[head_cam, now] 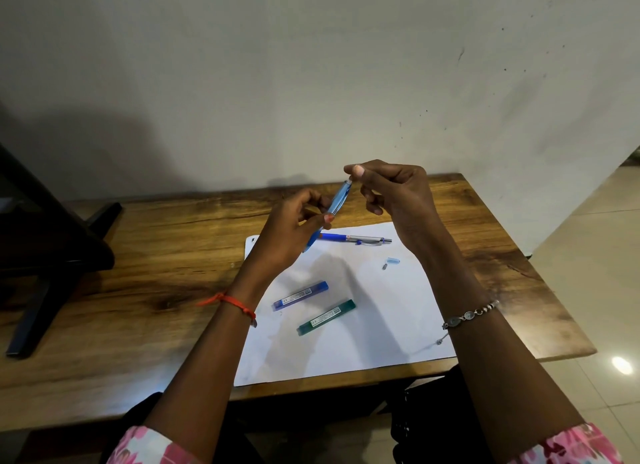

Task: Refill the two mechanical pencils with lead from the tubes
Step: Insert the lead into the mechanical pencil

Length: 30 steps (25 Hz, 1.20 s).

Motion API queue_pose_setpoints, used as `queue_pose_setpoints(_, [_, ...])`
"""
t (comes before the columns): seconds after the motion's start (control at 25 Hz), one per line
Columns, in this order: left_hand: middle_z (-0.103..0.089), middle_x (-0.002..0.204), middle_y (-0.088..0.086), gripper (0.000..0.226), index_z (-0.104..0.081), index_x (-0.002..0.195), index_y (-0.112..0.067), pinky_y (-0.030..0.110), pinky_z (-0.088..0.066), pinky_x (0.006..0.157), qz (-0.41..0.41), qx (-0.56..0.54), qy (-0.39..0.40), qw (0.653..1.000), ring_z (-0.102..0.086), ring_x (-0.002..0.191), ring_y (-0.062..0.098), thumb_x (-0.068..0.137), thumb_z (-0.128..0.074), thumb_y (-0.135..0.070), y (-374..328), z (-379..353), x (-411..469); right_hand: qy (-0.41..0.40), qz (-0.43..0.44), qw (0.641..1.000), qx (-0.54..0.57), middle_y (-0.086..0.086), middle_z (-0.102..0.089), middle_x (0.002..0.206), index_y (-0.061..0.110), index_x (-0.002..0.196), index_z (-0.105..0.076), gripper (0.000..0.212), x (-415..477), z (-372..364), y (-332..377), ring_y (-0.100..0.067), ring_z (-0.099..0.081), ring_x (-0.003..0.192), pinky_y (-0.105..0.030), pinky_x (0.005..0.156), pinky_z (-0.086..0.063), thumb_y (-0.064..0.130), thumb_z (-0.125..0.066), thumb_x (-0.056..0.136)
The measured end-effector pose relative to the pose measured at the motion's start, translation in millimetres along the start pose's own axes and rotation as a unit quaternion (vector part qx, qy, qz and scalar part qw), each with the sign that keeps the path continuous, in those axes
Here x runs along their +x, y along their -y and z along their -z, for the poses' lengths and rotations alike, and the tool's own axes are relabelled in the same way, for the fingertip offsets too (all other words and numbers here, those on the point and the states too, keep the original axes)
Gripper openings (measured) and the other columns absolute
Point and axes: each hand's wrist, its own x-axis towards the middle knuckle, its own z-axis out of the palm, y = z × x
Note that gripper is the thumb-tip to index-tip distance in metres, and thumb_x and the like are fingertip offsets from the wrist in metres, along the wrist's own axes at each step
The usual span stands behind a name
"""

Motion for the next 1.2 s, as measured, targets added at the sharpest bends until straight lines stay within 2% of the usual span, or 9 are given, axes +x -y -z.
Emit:
queue_pose_setpoints(0.12, [-0.058, 0.085, -0.011, 0.012, -0.053, 0.088, -0.017, 0.032, -0.052, 0.079, 0.003, -0.003, 0.001, 1.000, -0.061, 0.077, 0.007, 0.087, -0.056, -0.006, 0.1, -0.7, -0.2, -0.003, -0.015, 1.000, 0.002, -0.006, -0.066, 0.078, 0.003, 0.093, -0.071, 0.016, 0.4, 2.4, 0.8, -0.013, -0.041, 0.053, -0.020, 0.042, -0.032, 0.014, -0.060, 0.089])
queue_pose_setpoints(0.24, [-0.058, 0.083, -0.010, 0.020, -0.052, 0.082, -0.023, 0.034, -0.053, 0.079, 0.000, -0.006, 0.003, 1.000, -0.061, 0.075, 0.007, 0.087, -0.056, -0.004, -0.4, 0.2, -0.5, -0.034, -0.052, 0.998, -0.028, -0.008, -0.065, 0.075, 0.005, 0.087, -0.072, 0.019, 2.7, 8.6, 1.2, -0.014, -0.042, 0.051, -0.021, 0.042, -0.032, 0.019, -0.060, 0.090])
queue_pose_setpoints(0.36, [-0.058, 0.082, -0.009, 0.026, -0.052, 0.079, -0.027, 0.035, -0.052, 0.079, -0.003, -0.012, 0.002, 1.000, -0.061, 0.070, 0.002, 0.086, -0.057, -0.003, 1.2, 1.2, -0.2, -0.068, -0.135, 0.977, -0.151, -0.012, -0.064, 0.072, 0.001, 0.078, -0.071, 0.015, 2.6, 24.5, -3.9, -0.014, -0.043, 0.045, -0.021, 0.042, -0.032, 0.011, -0.063, 0.086])
queue_pose_setpoints(0.56, [-0.058, 0.083, -0.010, 0.022, -0.052, 0.081, -0.025, 0.017, -0.051, 0.068, -0.005, -0.009, 0.008, 1.000, -0.059, 0.062, -0.010, 0.086, -0.058, -0.004, 2.3, 0.1, 0.4, 0.039, -0.278, 0.840, -0.465, -0.014, -0.064, 0.065, -0.012, 0.087, -0.068, 0.020, -1.3, 41.0, -14.8, -0.017, -0.056, 0.049, -0.023, 0.046, -0.048, 0.001, -0.073, 0.072])
queue_pose_setpoints(0.68, [-0.058, 0.082, -0.010, 0.017, -0.053, 0.084, -0.021, 0.009, -0.048, 0.063, -0.005, -0.005, 0.007, 1.000, -0.060, 0.062, -0.011, 0.086, -0.058, -0.005, 2.7, -0.8, 0.8, 0.091, -0.276, 0.809, -0.511, -0.018, -0.068, 0.072, -0.008, 0.087, -0.072, 0.021, -1.4, 40.2, -16.5, -0.023, -0.061, 0.060, -0.032, 0.064, -0.055, -0.001, -0.075, 0.068])
queue_pose_setpoints(0.84, [-0.058, 0.083, -0.012, 0.012, -0.054, 0.088, -0.018, 0.007, -0.047, 0.063, -0.003, 0.006, 0.004, 1.000, -0.059, 0.062, -0.012, 0.086, -0.058, -0.007, 3.1, -0.9, 1.4, 0.180, -0.265, 0.773, -0.548, -0.001, -0.057, 0.056, 0.009, 0.085, -0.076, 0.021, -4.5, 32.2, -11.1, -0.011, -0.049, 0.051, -0.021, 0.049, -0.041, 0.000, -0.078, 0.066])
queue_pose_setpoints(0.96, [-0.058, 0.083, -0.011, 0.014, -0.053, 0.087, -0.020, 0.013, -0.049, 0.068, -0.004, 0.007, 0.004, 1.000, -0.061, 0.069, -0.001, 0.086, -0.058, -0.007, 2.4, -1.0, -0.1, 0.198, -0.251, 0.755, -0.573, 0.005, -0.056, 0.059, 0.011, 0.084, -0.077, 0.025, -4.6, 29.3, -16.7, -0.007, -0.048, 0.054, -0.022, 0.051, -0.039, 0.000, -0.081, 0.062])
queue_pose_setpoints(1.12, [-0.058, 0.083, -0.009, 0.016, -0.053, 0.085, -0.022, 0.023, -0.049, 0.075, 0.000, 0.003, 0.005, 1.000, -0.060, 0.076, 0.007, 0.086, -0.058, -0.007, 0.8, -1.9, -1.3, 0.185, -0.243, 0.757, -0.578, -0.009, -0.068, 0.082, 0.003, 0.087, -0.075, 0.029, -2.5, 31.4, -25.2, -0.022, -0.063, 0.077, -0.034, 0.068, -0.052, 0.003, -0.082, 0.059])
queue_pose_setpoints(1.2, [-0.058, 0.084, -0.010, 0.014, -0.053, 0.087, -0.021, 0.023, -0.049, 0.076, 0.003, 0.006, 0.006, 1.000, -0.060, 0.078, 0.008, 0.087, -0.058, -0.008, 0.9, -1.6, -1.1, 0.193, -0.226, 0.776, -0.556, -0.014, -0.070, 0.087, 0.001, 0.088, -0.074, 0.028, -3.2, 31.3, -20.6, -0.022, -0.063, 0.076, -0.035, 0.066, -0.051, 0.005, -0.081, 0.061])
